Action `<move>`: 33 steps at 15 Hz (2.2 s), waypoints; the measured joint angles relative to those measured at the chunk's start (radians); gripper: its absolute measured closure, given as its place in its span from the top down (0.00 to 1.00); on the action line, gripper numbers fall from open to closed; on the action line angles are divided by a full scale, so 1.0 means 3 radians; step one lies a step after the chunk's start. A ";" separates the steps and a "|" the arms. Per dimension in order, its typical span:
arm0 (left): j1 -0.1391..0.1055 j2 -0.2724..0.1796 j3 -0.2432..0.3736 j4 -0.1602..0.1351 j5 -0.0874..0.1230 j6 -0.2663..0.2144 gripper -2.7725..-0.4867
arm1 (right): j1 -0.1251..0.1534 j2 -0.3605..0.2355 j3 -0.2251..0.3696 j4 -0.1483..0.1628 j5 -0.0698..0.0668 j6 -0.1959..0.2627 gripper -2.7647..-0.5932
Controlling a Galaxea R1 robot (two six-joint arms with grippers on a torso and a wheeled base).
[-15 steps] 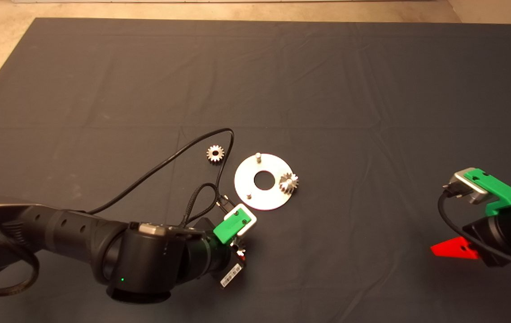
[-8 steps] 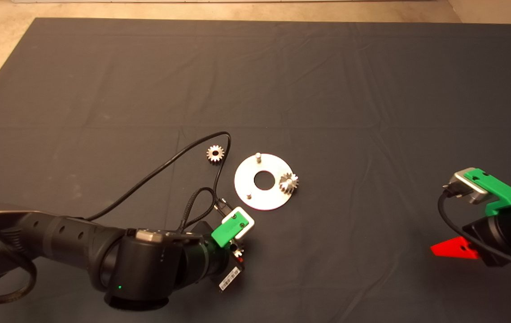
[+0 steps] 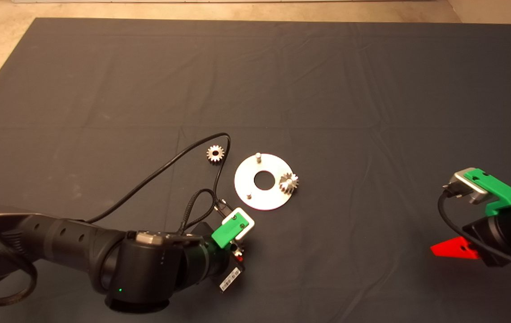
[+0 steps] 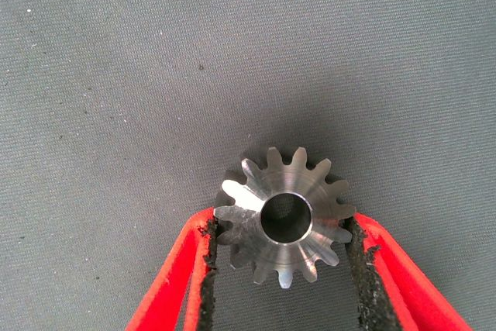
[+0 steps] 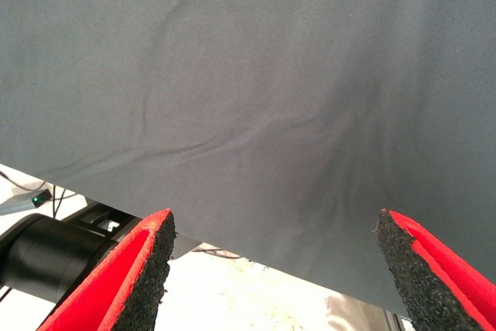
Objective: Install three planetary gears onto the carrier pins
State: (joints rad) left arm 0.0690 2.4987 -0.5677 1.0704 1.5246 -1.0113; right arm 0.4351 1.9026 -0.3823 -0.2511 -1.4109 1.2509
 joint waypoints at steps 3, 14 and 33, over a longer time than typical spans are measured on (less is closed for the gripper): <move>0.0009 0.0000 0.0004 0.0026 0.0005 0.0000 0.20 | 0.0001 0.0000 0.0000 0.0000 -0.0001 0.0000 0.61; 0.0009 -0.0009 0.0069 0.0048 0.0017 -0.0001 0.11 | 0.0001 0.0000 0.0000 0.0000 0.0000 0.0000 0.61; -0.0622 -0.0005 -0.0138 -0.0214 0.0035 0.0199 0.06 | 0.0000 0.0001 0.0000 0.0000 0.0046 0.0000 0.61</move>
State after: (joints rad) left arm -0.1177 2.4972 -0.6091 1.0061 1.5351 -0.9515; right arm 0.4351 1.9030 -0.3823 -0.2511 -1.3970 1.2509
